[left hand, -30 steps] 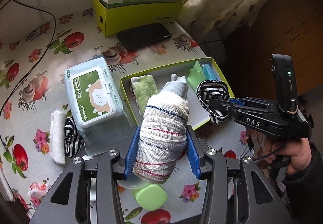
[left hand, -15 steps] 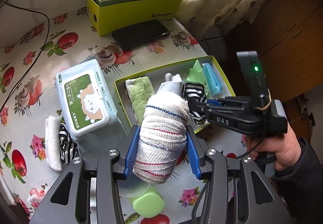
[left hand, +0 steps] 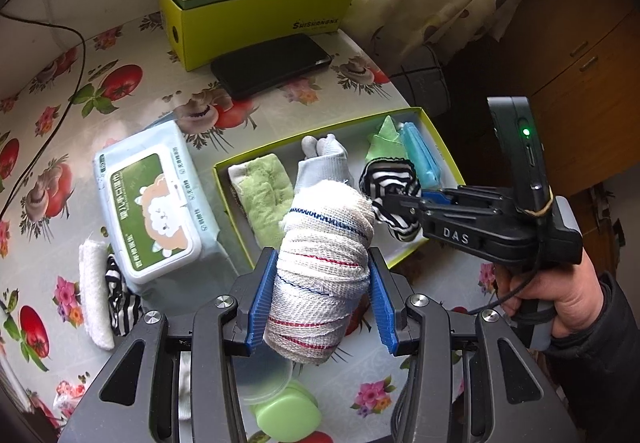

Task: Organize soft objects
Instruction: 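Open both tools to drop the rolled towel and striped cloth into the box, then move both open tools back over the remaining soft items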

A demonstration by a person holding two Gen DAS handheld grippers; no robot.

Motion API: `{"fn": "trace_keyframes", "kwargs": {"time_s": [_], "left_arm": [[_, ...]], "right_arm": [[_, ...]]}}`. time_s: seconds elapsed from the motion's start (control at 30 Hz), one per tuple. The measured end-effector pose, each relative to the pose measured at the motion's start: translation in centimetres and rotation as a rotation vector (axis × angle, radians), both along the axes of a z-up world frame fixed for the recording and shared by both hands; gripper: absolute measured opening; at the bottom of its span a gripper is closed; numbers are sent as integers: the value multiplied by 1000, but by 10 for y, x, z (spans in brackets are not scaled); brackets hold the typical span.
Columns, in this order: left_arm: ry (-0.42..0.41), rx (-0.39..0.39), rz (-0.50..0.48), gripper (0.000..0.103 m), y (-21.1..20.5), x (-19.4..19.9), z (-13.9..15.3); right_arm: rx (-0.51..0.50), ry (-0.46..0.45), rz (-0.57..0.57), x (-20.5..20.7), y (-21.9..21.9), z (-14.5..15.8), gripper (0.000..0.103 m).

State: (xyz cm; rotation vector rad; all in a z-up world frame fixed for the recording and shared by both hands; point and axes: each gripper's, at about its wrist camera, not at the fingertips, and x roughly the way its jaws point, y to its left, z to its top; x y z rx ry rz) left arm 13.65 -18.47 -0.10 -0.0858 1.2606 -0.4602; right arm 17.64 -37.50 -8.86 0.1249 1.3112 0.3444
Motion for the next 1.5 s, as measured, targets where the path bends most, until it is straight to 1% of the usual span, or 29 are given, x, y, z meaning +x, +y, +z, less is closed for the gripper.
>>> {"fn": "trace_keyframes", "kwargs": {"time_s": [0.03, 0.1, 0.13, 0.33, 0.43, 0.63, 0.73, 0.8, 0.9, 1.07, 1.3, 1.5], "left_arm": [[3, 6, -7, 45, -3, 1, -2], [8, 14, -24, 45, -10, 2, -6], [9, 18, -33, 45, -13, 3, -7], [16, 41, -98, 45, -35, 6, -18], [9, 58, -146, 45, -46, 7, -25], [0, 125, -260, 45, -62, 11, -42], [-11, 148, -293, 46, -66, 13, -47], [-26, 150, -300, 46, -65, 12, -45], [-34, 123, -284, 47, -59, 11, -39], [-28, 134, -213, 47, -41, 13, -34], [-17, 89, -110, 47, -15, 9, -21], [-17, 79, -25, 47, 10, 3, -14]], "right_arm": [[-1, 5, -5, -3, -3, -1, 22], [-3, 5, -20, -7, -10, 0, 38], [-1, 1, -27, -9, -12, 1, 40], [25, -26, -56, -18, -23, 13, 41], [35, -34, -58, -21, -24, 17, 41], [48, -30, -61, -27, -26, 17, 41], [53, -26, -56, -29, -24, 17, 41], [57, -24, -52, -29, -22, 17, 41], [64, -24, -46, -29, -18, 18, 41], [81, -29, -14, -29, -7, 23, 41], [97, -21, 32, -32, 8, 25, 41], [119, -40, 98, -47, 31, 37, 41]]}}
